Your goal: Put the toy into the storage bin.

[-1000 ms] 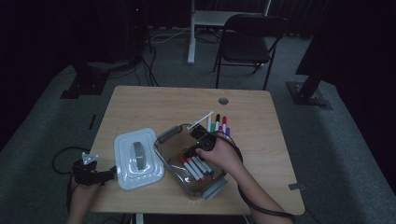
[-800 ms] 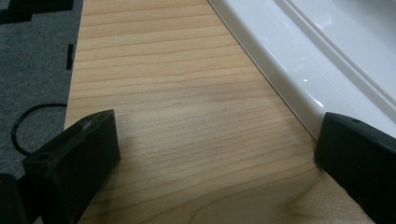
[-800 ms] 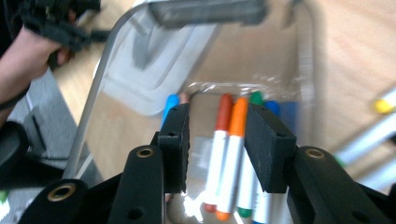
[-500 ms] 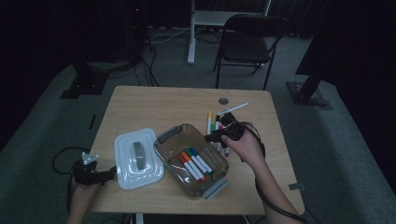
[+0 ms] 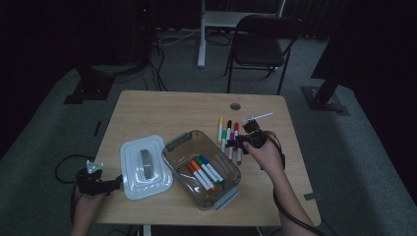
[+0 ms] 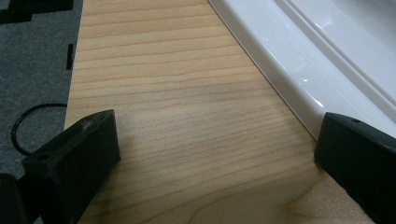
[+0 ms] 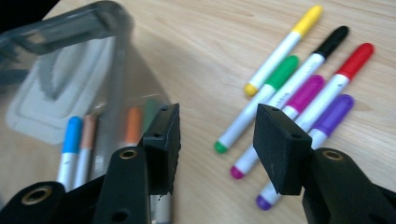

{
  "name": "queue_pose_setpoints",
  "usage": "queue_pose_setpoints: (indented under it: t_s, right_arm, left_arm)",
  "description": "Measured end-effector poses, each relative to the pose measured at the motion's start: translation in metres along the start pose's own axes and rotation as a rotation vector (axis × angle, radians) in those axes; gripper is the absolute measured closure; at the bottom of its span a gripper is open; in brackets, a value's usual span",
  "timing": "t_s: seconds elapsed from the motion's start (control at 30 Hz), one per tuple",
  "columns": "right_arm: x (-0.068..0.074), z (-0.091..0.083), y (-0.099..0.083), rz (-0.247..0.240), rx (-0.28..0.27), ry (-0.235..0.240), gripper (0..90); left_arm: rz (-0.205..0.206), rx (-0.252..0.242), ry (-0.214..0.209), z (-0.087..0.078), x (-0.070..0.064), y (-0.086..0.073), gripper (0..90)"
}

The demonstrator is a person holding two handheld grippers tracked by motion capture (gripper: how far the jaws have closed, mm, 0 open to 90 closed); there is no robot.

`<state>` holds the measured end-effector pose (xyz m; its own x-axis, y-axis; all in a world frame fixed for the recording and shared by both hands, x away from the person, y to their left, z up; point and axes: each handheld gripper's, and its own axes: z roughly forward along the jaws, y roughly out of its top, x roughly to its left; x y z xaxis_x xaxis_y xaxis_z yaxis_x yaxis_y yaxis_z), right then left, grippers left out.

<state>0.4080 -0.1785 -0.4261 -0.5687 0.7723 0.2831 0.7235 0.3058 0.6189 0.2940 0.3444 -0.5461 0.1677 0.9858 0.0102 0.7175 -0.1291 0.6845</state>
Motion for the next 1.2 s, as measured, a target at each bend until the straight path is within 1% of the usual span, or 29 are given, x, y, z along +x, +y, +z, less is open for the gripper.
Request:
queue_pose_setpoints:
  t_s: [0.07, 0.13, 0.2, 0.23, 0.4, 0.47, 0.57, 0.63, 0.7, 0.77, 0.83, 0.9, 1.0, 1.2]
  right_arm:
    - [-0.006, 0.003, -0.002, 0.023, -0.011, -0.014, 51.3]
    - [-0.013, 0.007, -0.004, 0.038, -0.029, -0.043, 51.4]
    - [-0.02, 0.011, -0.005, 0.063, -0.044, -0.059, 51.4]
    - [-0.024, 0.013, -0.006, 0.068, -0.057, -0.077, 51.8]
    - [-0.042, 0.024, -0.007, 0.108, -0.059, -0.159, 52.8]
    - [-0.05, 0.031, -0.007, 0.131, -0.044, -0.191, 53.5]
    - [-0.059, 0.041, -0.009, 0.158, -0.002, -0.222, 54.8]
    - [-0.062, 0.049, -0.013, 0.173, 0.026, -0.225, 55.6]
    - [-0.062, 0.052, -0.014, 0.178, 0.033, -0.228, 56.2]
    - [-0.065, 0.062, -0.021, 0.196, 0.061, -0.225, 58.0]
    - [-0.066, 0.066, -0.023, 0.194, 0.081, -0.235, 58.7]
    - [-0.067, 0.068, -0.024, 0.196, 0.089, -0.238, 59.2]
    - [-0.07, 0.069, -0.025, 0.192, 0.109, -0.268, 60.0]
    - [-0.079, 0.065, -0.03, 0.225, 0.128, -0.306, 64.9]
  left_arm:
    - [0.0, 0.0, 0.0, 0.0, 0.0, 0.0, 0.6]
    - [0.0, 0.0, 0.0, 0.0, 0.0, 0.0, 0.6]
    - [0.001, 0.001, 0.0, 0.0, 0.0, 0.0, 0.6]
    - [0.001, 0.0, 0.0, 0.0, 0.0, 0.0, 0.6]
    - [0.001, 0.0, 0.0, 0.0, 0.0, 0.0, 0.6]
    - [0.001, 0.0, 0.0, 0.0, 0.0, 0.0, 0.6]
    - [0.0, 0.0, 0.0, 0.0, 0.0, 0.0, 0.5]
    - [0.0, 0.0, 0.0, 0.0, 0.0, 0.0, 0.5]
    - [0.0, 0.0, 0.0, 0.0, 0.0, 0.0, 0.6]
    - [0.0, 0.0, 0.0, 0.0, 0.0, 0.0, 0.6]
    - [0.0, 0.0, 0.0, 0.0, 0.0, 0.0, 0.6]
    - [0.001, 0.001, 0.0, 0.0, 0.0, 0.0, 0.6]
    - [0.001, 0.001, 0.0, 0.0, 0.0, 0.0, 0.6]
    - [0.0, 0.0, 0.0, 0.0, 0.0, 0.0, 0.6]
